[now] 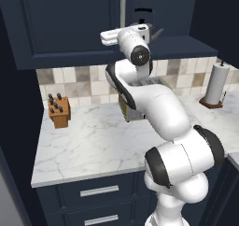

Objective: Open the cabinet, pick the kettle from the cabinet, and place it in the sink.

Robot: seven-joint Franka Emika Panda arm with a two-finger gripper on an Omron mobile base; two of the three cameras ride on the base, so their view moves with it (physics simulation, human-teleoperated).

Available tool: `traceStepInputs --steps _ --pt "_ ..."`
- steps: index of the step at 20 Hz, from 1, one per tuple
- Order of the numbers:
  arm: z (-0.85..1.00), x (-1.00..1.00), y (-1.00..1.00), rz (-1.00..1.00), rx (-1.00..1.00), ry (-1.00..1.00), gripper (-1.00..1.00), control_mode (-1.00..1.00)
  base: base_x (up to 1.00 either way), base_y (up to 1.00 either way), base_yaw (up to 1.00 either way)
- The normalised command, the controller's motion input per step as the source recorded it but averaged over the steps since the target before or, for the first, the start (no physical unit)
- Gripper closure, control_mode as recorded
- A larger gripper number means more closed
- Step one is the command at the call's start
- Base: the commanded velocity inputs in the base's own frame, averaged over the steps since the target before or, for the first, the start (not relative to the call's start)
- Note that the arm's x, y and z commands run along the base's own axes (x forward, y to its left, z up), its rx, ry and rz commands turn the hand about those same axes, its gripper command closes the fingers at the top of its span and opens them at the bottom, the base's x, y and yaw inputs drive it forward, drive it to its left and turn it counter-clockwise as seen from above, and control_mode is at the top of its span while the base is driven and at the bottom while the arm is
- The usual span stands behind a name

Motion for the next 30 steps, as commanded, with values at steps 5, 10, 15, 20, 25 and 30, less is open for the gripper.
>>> traceStepInputs --steps 5,10,15,20,25,30 --pt "-0.15 0.37 0.18 0.00 0.00 0.40 1.00 -1.00 0.00 0.00 0.00" --pt "-0.41 0.24 0.36 0.00 0.00 0.23 1.00 -1.00 0.00 0.00 0.00" --pt "-0.62 0.06 0.48 0.00 0.00 0.12 1.00 -1.00 0.00 0.00 0.00" --pt "-0.74 0.00 0.57 0.00 0.00 0.10 1.00 -1.00 0.00 0.00 0.00" --pt "-0.65 -0.05 0.73 0.00 0.00 0.05 1.00 -1.00 0.00 0.00 0.00" --pt "-0.61 -0.29 0.96 0.00 0.00 0.01 1.00 -1.00 0.00 0.00 0.00"
